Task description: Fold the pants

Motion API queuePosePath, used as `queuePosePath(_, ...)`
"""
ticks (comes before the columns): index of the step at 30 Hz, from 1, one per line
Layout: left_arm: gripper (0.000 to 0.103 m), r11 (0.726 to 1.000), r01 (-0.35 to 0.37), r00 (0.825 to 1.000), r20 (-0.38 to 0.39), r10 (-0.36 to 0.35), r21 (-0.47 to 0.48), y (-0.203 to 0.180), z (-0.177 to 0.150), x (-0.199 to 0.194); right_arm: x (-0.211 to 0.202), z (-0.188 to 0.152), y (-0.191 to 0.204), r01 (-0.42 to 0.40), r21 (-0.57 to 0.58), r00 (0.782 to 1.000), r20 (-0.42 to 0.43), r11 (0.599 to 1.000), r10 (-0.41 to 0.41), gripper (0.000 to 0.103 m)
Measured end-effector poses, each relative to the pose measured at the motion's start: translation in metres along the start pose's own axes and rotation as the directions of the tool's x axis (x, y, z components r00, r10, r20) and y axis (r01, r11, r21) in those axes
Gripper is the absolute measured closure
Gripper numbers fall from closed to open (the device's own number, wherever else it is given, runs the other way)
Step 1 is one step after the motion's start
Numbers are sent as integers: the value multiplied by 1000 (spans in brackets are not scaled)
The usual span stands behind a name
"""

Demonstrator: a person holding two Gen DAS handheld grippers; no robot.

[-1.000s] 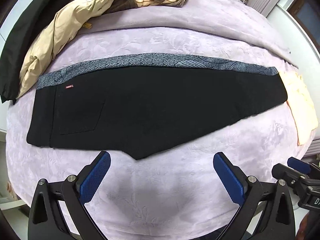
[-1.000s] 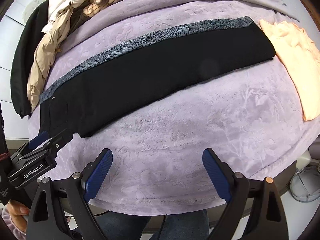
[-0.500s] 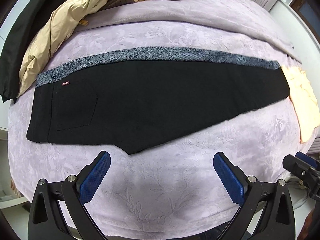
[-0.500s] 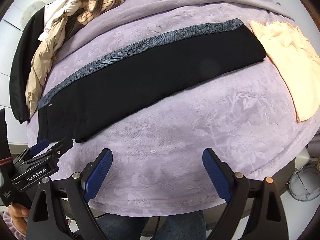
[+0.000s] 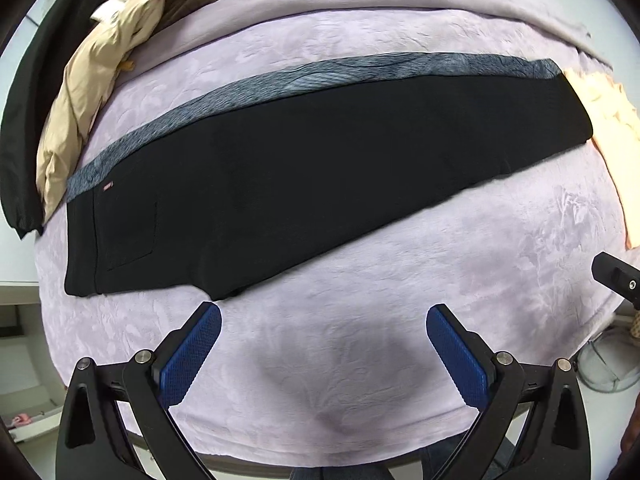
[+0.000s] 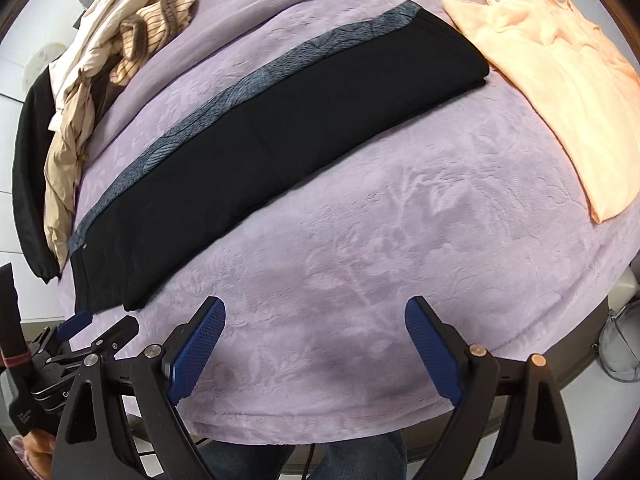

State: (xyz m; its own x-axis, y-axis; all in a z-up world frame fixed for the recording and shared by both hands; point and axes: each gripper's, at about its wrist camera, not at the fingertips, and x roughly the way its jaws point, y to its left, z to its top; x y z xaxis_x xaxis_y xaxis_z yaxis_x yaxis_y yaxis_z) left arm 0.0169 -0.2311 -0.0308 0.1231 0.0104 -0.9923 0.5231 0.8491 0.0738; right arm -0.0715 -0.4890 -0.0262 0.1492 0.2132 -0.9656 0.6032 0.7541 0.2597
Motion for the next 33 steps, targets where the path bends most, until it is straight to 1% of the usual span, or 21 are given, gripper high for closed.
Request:
queuePosePath(5,0,1000,-24,1000,-4,24,-1,-37,8,-6,-3,14,-29,-21,-13,1000,-14,1000,21,10)
queuePosePath(8,0,999,-28,1000,-11,28,-24,-56,11,-9,-6,24,-43,-27,-39,999,-21,999,27,10)
queuePosePath(12,0,998,-36,999,-10,36,-51,-74,14,-12,-9,39,-61,-38,-70,999,-27,997,36,10)
queuePosePath(16,0,997,-42,999,-19,41,-69,-90,23,-11,-13,58,-79,-32,-88,999,-15,996,30,10)
queuePosePath(19,0,996,-46,999,-16,45,-71,-98,33,-10,-18,76,-94,-39,-80,999,7,996,40,10)
queuePosePath(24,0,995,-51,999,-2,51,-80,-108,61,0,-16,107,-116,-62,-43,997,35,997,64,10)
queuePosePath(29,0,992,-69,998,-7,69,-103,-117,88,18,5,135,-128,-94,-4,995,34,996,94,10)
queuePosePath(33,0,989,-74,997,-17,72,-127,-118,101,31,27,149,-136,-143,39,990,20,989,142,10)
